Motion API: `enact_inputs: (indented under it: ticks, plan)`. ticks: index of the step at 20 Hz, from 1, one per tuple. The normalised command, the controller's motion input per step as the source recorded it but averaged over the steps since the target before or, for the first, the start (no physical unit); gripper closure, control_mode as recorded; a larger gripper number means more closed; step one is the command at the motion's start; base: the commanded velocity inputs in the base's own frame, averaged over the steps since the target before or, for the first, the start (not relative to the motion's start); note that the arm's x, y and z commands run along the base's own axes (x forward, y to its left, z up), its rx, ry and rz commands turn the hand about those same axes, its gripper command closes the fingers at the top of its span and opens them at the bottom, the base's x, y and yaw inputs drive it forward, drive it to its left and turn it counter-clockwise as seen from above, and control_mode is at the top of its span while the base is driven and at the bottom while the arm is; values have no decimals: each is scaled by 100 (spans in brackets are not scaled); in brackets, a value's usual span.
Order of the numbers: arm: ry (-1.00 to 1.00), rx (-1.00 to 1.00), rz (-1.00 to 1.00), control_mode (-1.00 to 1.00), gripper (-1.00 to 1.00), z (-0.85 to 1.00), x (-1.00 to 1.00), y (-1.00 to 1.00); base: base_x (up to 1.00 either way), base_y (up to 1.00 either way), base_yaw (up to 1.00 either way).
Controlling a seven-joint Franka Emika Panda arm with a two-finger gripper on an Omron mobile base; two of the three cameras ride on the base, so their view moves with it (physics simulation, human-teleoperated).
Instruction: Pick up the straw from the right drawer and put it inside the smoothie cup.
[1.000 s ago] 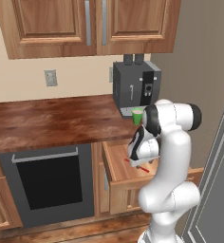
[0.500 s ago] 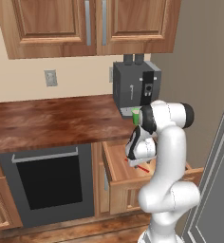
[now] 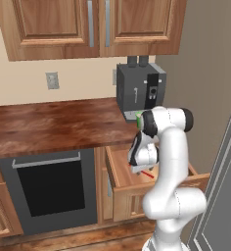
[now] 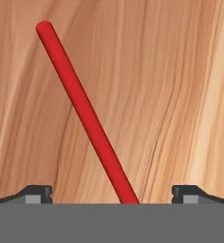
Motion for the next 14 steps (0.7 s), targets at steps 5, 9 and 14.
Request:
enact_inputs:
  ticks: [5, 9, 14]
  plan:
    - [0, 2, 0, -100, -100, -27, 21, -1, 0, 0, 0]
    - [0, 3, 0, -100, -100, -24, 24, -3, 0, 0, 0]
    - [0, 3, 0, -100, -100, -26, 22, -6, 0, 0, 0]
